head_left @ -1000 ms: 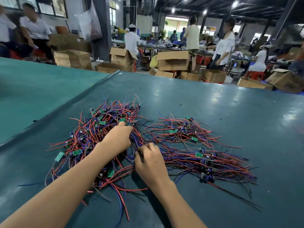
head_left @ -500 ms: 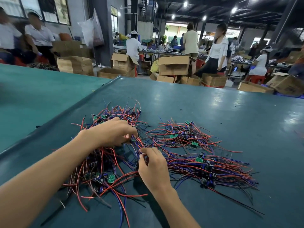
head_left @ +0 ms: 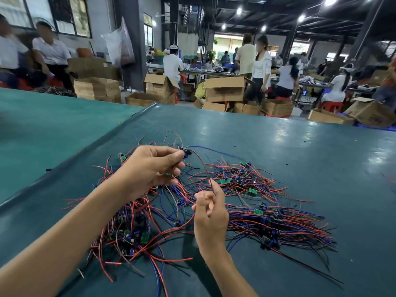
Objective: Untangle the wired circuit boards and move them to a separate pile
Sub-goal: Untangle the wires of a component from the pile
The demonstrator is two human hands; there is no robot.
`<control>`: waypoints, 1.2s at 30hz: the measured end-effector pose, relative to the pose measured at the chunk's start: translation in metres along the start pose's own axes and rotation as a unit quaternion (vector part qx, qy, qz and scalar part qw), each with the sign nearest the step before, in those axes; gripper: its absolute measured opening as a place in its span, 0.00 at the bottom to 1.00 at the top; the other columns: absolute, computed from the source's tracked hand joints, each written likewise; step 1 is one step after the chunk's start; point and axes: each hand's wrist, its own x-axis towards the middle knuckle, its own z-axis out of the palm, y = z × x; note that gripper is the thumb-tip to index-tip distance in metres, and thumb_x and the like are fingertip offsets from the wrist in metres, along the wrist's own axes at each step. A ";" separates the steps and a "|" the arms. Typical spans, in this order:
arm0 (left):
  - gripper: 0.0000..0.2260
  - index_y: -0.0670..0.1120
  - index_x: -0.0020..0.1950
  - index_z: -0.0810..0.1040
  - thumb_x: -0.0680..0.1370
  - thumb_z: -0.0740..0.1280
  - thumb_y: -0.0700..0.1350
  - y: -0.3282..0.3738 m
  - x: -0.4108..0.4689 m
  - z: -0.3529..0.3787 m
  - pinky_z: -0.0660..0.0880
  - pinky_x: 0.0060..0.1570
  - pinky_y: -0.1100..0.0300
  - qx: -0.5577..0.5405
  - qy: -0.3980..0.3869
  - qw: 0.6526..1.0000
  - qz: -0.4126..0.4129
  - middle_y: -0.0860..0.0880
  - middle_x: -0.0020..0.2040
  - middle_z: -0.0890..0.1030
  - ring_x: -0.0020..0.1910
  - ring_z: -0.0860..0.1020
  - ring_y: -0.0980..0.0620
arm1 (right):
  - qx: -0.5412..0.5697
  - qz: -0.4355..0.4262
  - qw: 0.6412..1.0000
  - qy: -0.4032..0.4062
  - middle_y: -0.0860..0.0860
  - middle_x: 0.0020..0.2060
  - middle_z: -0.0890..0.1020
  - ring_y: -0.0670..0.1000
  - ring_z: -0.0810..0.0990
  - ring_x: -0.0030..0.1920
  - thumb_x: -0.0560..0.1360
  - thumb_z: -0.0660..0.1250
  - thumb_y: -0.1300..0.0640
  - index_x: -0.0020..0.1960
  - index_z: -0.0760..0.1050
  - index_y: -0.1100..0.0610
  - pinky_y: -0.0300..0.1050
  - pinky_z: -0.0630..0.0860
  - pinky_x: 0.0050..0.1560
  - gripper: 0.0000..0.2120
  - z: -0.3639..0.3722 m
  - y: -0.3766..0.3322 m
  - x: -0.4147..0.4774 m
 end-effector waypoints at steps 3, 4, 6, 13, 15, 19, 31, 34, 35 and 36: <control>0.08 0.45 0.38 0.86 0.75 0.71 0.44 -0.012 -0.006 0.014 0.75 0.26 0.66 -0.124 0.010 0.990 -0.073 0.47 0.39 0.81 0.31 0.77 0.58 | 0.157 0.082 0.984 0.005 0.55 0.43 0.83 0.52 0.79 0.32 0.80 0.66 0.62 0.75 0.64 0.51 0.47 0.76 0.30 0.26 -0.001 -0.007 0.003; 0.08 0.44 0.38 0.86 0.75 0.70 0.43 -0.016 -0.006 0.017 0.73 0.24 0.68 -0.192 0.011 0.975 -0.110 0.48 0.39 0.81 0.30 0.76 0.59 | 0.220 0.113 0.969 -0.002 0.56 0.41 0.83 0.52 0.78 0.30 0.80 0.65 0.65 0.77 0.61 0.53 0.45 0.74 0.26 0.29 -0.003 -0.008 0.006; 0.07 0.39 0.43 0.84 0.75 0.69 0.42 -0.022 -0.005 0.018 0.64 0.18 0.72 -0.347 -0.002 0.921 -0.177 0.49 0.38 0.78 0.26 0.72 0.60 | 0.312 0.169 0.935 -0.018 0.60 0.41 0.83 0.53 0.77 0.27 0.79 0.66 0.67 0.79 0.55 0.50 0.43 0.72 0.23 0.34 -0.008 -0.012 0.011; 0.11 0.44 0.47 0.79 0.81 0.65 0.51 -0.064 0.003 0.025 0.51 0.15 0.70 -0.248 0.011 0.953 -0.172 0.53 0.32 0.67 0.21 0.58 0.62 | 0.303 0.194 0.929 -0.084 0.54 0.34 0.79 0.50 0.74 0.27 0.75 0.72 0.58 0.64 0.79 0.52 0.40 0.67 0.20 0.17 -0.011 -0.013 0.019; 0.13 0.46 0.40 0.72 0.78 0.67 0.53 -0.081 0.000 0.030 0.53 0.15 0.69 -0.175 0.003 0.971 -0.162 0.52 0.30 0.68 0.21 0.57 0.61 | 0.264 0.187 0.941 -0.097 0.52 0.38 0.83 0.48 0.73 0.27 0.69 0.76 0.50 0.60 0.83 0.53 0.38 0.66 0.21 0.20 -0.014 -0.014 0.021; 0.12 0.49 0.37 0.74 0.75 0.70 0.54 -0.104 -0.010 0.037 0.52 0.16 0.70 -0.170 -0.012 0.973 -0.157 0.52 0.29 0.66 0.21 0.56 0.60 | 0.197 0.148 0.964 -0.103 0.50 0.26 0.74 0.47 0.65 0.22 0.74 0.75 0.50 0.53 0.86 0.51 0.36 0.62 0.21 0.09 -0.022 -0.009 0.024; 0.14 0.40 0.49 0.81 0.78 0.69 0.51 -0.117 -0.019 0.042 0.66 0.16 0.65 -0.095 -0.048 0.991 -0.081 0.41 0.38 0.79 0.25 0.74 0.51 | 0.095 0.140 0.984 -0.048 0.45 0.24 0.78 0.40 0.69 0.23 0.67 0.77 0.43 0.43 0.88 0.55 0.31 0.66 0.25 0.15 -0.034 -0.012 0.028; 0.19 0.35 0.48 0.76 0.78 0.69 0.52 -0.120 -0.020 0.044 0.69 0.17 0.63 -0.079 -0.044 0.993 -0.082 0.41 0.38 0.78 0.26 0.75 0.49 | 0.024 0.122 0.990 -0.060 0.45 0.26 0.80 0.42 0.71 0.26 0.72 0.75 0.44 0.39 0.87 0.54 0.35 0.68 0.29 0.13 -0.035 -0.012 0.026; 0.18 0.36 0.46 0.76 0.77 0.69 0.53 -0.120 -0.020 0.045 0.69 0.18 0.63 -0.075 -0.040 0.993 -0.085 0.41 0.37 0.78 0.26 0.75 0.49 | 0.015 0.127 0.989 -0.068 0.46 0.28 0.82 0.42 0.73 0.27 0.73 0.75 0.45 0.38 0.87 0.53 0.35 0.69 0.30 0.12 -0.036 -0.013 0.027; 0.18 0.37 0.46 0.76 0.76 0.69 0.53 -0.120 -0.020 0.045 0.69 0.18 0.63 -0.072 -0.038 0.993 -0.091 0.41 0.36 0.78 0.26 0.75 0.49 | 0.014 0.140 0.987 -0.081 0.47 0.30 0.84 0.42 0.75 0.28 0.74 0.74 0.46 0.39 0.88 0.52 0.34 0.69 0.30 0.11 -0.037 -0.015 0.028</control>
